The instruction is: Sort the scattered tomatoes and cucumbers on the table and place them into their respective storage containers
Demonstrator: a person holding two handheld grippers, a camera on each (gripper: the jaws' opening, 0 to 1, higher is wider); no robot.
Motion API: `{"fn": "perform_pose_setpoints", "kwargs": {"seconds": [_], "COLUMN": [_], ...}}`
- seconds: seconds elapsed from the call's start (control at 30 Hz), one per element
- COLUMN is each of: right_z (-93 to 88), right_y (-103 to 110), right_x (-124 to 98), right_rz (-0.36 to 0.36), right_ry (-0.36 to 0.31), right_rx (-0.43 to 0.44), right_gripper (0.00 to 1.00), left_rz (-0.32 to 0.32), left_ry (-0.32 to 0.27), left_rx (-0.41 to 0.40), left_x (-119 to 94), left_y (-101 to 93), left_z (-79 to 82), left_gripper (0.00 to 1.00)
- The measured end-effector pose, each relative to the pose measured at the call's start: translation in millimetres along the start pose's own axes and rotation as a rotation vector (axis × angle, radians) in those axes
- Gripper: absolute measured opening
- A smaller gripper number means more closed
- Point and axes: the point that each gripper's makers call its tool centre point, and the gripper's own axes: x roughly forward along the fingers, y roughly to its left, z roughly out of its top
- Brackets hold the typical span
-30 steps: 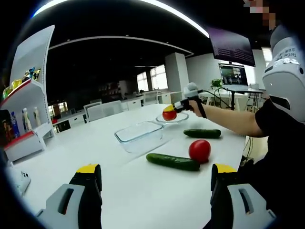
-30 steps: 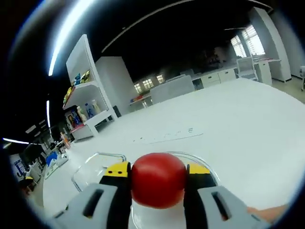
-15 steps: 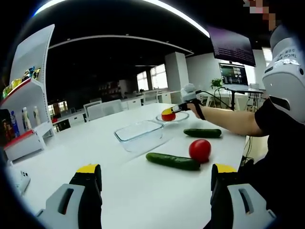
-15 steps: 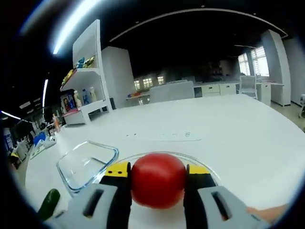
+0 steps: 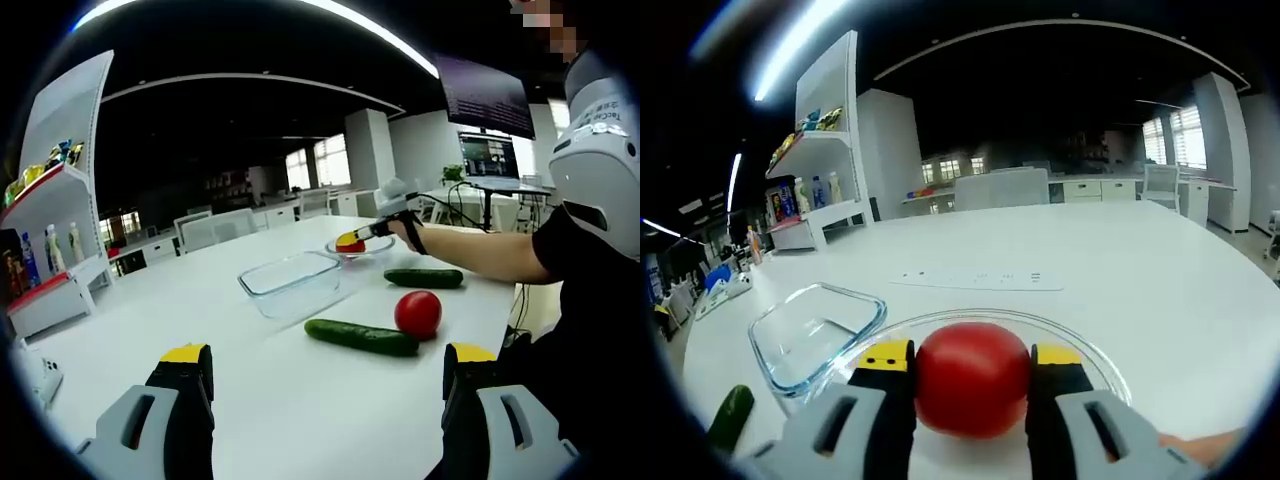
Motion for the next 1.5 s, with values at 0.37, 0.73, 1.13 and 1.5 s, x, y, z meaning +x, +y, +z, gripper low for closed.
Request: {"fn": "perform_pose_setpoints", "kwargs": {"seconds": [0.37,0.73,1.13,1.5], "right_z": [-2.5,-9.7,-15.5,-10.2], "right_y": [-1,-1,0,5], "right_x": [1,-5,-10,-15], "right_rz": [-0.019,0.002,0.018,0.045], "right_ry": [-0.007,0.072,0.106,0.080], "right_rx": [-0.051,-0.077,-0.120,-0.107], "right_gripper": [0.40,0.43,0.44,0.49], "left_rz": [-0.002,-0.011,-0.003,0.001], "left_ry": [0.001,-0.001,-0.009,-0.013], "left_rx": [-0.005,-0.001,0.002,0.003], "left_x": [1,3,-2,-6], "left_y": [0.5,-3.3,-4.6,-6.4], "left_z": [1.1,1.7,2.7,3.5], "left_gripper": [0.95,0.95,0.95,0.95]}}
